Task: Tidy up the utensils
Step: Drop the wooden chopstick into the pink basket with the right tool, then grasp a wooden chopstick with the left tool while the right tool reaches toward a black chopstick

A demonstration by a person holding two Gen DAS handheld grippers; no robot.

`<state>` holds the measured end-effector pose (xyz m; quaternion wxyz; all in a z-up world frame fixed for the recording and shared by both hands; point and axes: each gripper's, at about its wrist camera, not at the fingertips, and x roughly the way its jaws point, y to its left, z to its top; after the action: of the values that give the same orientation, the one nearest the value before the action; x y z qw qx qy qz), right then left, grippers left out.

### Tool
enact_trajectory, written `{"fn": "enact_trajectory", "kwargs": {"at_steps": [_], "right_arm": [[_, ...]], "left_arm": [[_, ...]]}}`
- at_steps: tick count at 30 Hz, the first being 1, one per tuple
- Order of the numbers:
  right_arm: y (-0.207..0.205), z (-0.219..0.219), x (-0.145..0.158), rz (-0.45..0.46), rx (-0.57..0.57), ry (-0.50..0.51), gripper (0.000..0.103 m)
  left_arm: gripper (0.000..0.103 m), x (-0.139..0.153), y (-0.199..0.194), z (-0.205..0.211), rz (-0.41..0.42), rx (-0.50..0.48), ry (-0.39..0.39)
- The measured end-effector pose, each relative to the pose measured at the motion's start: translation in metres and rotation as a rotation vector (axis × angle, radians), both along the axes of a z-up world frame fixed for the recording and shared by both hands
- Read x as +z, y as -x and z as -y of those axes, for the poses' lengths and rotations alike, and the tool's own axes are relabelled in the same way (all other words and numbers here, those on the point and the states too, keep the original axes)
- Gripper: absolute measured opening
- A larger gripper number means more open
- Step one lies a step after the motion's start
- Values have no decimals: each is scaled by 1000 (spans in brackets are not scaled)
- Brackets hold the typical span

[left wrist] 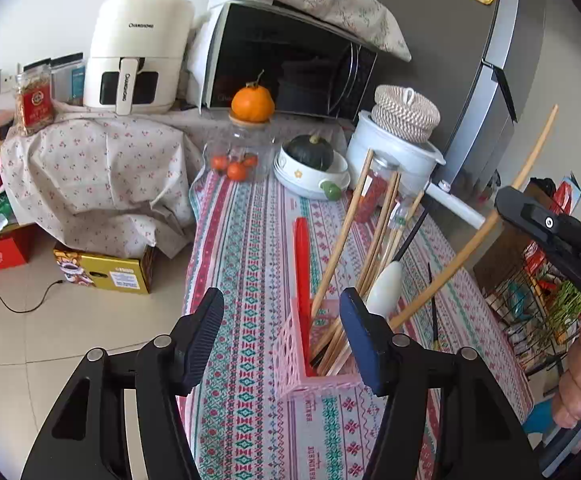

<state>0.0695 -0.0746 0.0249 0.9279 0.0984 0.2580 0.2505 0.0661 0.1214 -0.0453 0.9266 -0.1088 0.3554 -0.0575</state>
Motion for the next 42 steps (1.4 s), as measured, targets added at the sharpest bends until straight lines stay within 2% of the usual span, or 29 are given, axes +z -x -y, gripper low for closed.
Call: {"fn": "enact_trajectory", "kwargs": {"at_steps": [6, 8, 10, 11, 13, 16, 19, 24, 32, 36, 42], "right_arm": [[-6, -16, -15, -9, 20, 30, 10], [-6, -16, -17, -17, 27, 32, 21], [-3, -13, -15, -11, 26, 30, 49], [-2, -9, -13, -3, 21, 29, 55], [1, -1, -9, 8, 8, 28, 73], [5, 17, -3, 21, -13, 25, 87], [8, 37, -2, 29, -66, 41, 95], [7, 76, -9, 1, -159, 74, 100], [2, 129, -29, -95, -238, 146, 100], [1, 157, -39, -143, -278, 164, 100], [-4, 203, -58, -231, -382, 187, 100]], "left_arm": [[74, -12, -3, -2, -70, -26, -9], [76, -13, -4, -1, -79, -35, -12], [78, -12, -4, 2, -85, -46, -14], [79, -12, -3, 4, -85, -54, -15], [80, -11, -1, 9, -85, -69, -21], [82, -8, 3, 20, -85, -99, -30], [84, -6, 9, 33, -81, -133, -45], [85, -4, 20, 60, -76, -197, -83], [85, -2, 31, 118, -88, -299, -105], [85, -5, 35, 156, -81, -361, -163], [85, -25, 18, 196, -146, -360, -221]]}}
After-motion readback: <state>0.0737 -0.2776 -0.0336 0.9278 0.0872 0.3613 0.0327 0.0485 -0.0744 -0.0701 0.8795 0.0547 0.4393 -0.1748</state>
